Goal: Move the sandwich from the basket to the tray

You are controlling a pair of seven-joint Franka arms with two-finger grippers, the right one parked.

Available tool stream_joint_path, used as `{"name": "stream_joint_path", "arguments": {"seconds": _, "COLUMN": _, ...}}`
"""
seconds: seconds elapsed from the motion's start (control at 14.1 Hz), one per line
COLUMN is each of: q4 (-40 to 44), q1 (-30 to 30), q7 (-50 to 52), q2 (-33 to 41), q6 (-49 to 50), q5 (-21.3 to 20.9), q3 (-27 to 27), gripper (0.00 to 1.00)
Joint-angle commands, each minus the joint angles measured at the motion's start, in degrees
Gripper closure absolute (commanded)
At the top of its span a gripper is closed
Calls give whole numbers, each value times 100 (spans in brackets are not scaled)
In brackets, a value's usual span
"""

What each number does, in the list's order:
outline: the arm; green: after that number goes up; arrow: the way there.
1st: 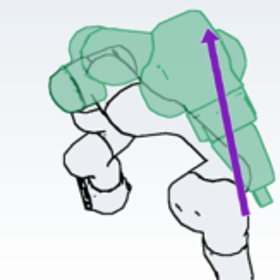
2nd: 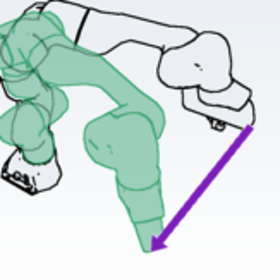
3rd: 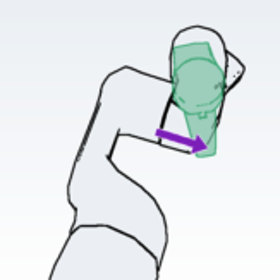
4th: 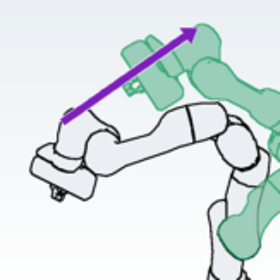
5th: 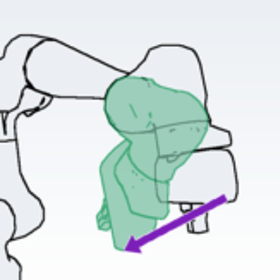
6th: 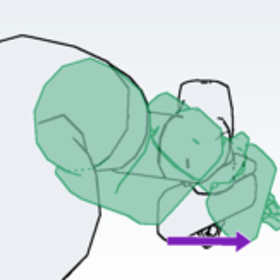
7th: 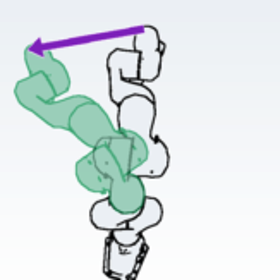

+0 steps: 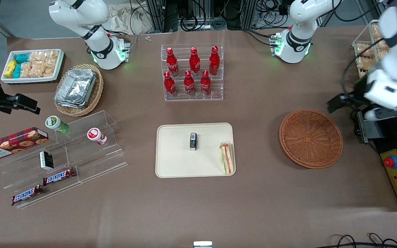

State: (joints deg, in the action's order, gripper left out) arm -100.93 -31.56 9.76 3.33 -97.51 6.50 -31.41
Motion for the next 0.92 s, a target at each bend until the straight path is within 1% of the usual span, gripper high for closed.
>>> {"name": "stream_joint_path", "arguments": {"seconds": 0.0, "q4": 338, "q1": -367, "q7": -563, "q2": -123, "q6": 277, "q5": -78, "q3": -59, "gripper": 1}}
{"name": "stream_joint_path", "arguments": {"seconds": 0.07, "q4": 233, "q1": -377, "q7": -441, "q2": 52, "q6": 224, "q5": -79, "q3": -59, "gripper": 1}}
{"name": "stream_joint_path", "arguments": {"seconds": 0.21, "q4": -170, "q1": -359, "q7": 216, "q2": 438, "q6": 127, "q5": -79, "q3": -76, "gripper": 1}}
{"name": "stream_joint_path", "arguments": {"seconds": 0.35, "q4": -225, "q1": -263, "q7": 762, "q2": 537, "q6": 118, "q5": -96, "q3": -181, "gripper": 1}}
{"name": "stream_joint_path", "arguments": {"seconds": 0.43, "q4": -138, "q1": -245, "q7": 843, "q2": 485, "q6": 127, "q5": -114, "q3": -312, "gripper": 1}}
{"name": "stream_joint_path", "arguments": {"seconds": 0.5, "q4": 124, "q1": -236, "q7": 835, "q2": 319, "q6": 197, "q5": -114, "q3": -374, "gripper": 0}}
{"name": "stream_joint_path", "arguments": {"seconds": 0.64, "q4": 451, "q1": -236, "q7": 852, "q2": -24, "q6": 215, "q5": -88, "q3": -375, "gripper": 0}}
{"name": "stream_joint_path", "arguments": {"seconds": 0.71, "q4": 539, "q1": -227, "q7": 852, "q2": -147, "q6": 224, "q5": -88, "q3": -375, "gripper": 0}}
{"name": "stream_joint_path", "arguments": {"seconds": 0.85, "q4": 531, "q1": -219, "q7": 852, "q2": -166, "q6": 224, "q5": -79, "q3": -445, "gripper": 0}}
